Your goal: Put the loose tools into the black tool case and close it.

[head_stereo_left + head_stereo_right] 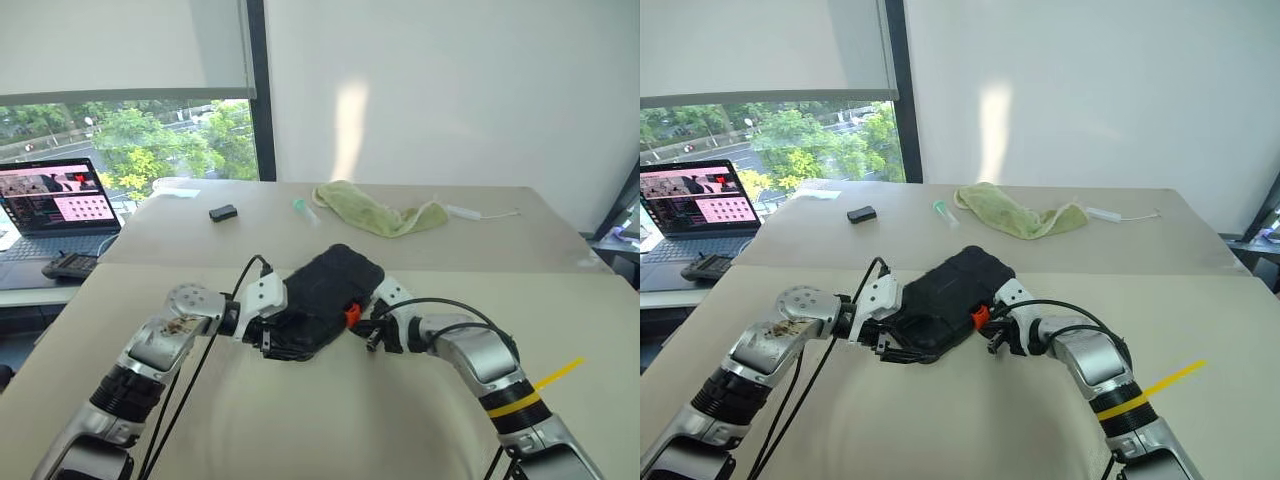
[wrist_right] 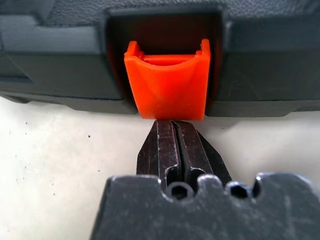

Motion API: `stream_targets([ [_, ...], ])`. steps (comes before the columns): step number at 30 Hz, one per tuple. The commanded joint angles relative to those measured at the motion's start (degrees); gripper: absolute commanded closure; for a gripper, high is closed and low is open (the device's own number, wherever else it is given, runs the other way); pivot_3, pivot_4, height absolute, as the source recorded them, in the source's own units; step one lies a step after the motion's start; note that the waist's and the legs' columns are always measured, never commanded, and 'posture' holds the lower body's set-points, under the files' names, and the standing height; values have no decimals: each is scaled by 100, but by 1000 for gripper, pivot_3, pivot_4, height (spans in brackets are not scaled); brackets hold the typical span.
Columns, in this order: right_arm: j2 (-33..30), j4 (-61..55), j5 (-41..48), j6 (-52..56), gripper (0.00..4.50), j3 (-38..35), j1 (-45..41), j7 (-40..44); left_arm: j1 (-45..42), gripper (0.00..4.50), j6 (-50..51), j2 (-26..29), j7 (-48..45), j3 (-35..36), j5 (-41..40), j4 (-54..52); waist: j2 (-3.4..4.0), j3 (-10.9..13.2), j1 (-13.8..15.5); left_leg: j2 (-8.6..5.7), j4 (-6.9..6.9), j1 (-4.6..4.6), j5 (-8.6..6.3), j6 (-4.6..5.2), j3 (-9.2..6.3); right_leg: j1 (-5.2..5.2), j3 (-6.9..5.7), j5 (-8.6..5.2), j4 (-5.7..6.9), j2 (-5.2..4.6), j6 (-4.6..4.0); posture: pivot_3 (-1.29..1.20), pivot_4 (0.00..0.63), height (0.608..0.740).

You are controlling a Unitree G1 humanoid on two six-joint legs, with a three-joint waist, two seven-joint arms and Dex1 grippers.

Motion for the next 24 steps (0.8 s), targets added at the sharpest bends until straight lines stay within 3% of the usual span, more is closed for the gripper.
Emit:
stream_targets([
  [1,-142,-1315,493,-487,4448,-837,641,121,441,267,-321,-391,617,797,-392,-55,0,0,17,0,0,-5,0,0,-1,-5,0,0,-3,0,0,0,150,740],
  [2,-222,-1597,857,-353,4448,-1084,846,339,526,267,-203,-350,610,951,-522,-134,-1,1,29,1,-2,-13,-1,1,-2,-12,0,1,-5,-3,1,0,150,740],
  [5,-428,-2344,1152,-311,3732,-1771,1438,271,861,0,483,-274,529,1619,-1406,-456,-1,4,16,9,-3,-34,0,-2,-5,-29,-4,-1,-8,2,3,0,150,740],
  [16,-931,-4079,1916,-564,30,-4443,4179,513,3372,0,582,540,526,3213,-2040,-1681,7,13,72,9,-11,-21,-14,-1,-10,-13,-11,-10,-22,-67,1,0,150,740],
  [24,-906,-4389,1945,-933,30,-5461,5532,803,4418,0,340,672,629,3491,-1842,-1896,12,16,74,9,-13,-3,-16,-1,-7,-1,-10,-45,-21,-68,-33,0,150,740],
])
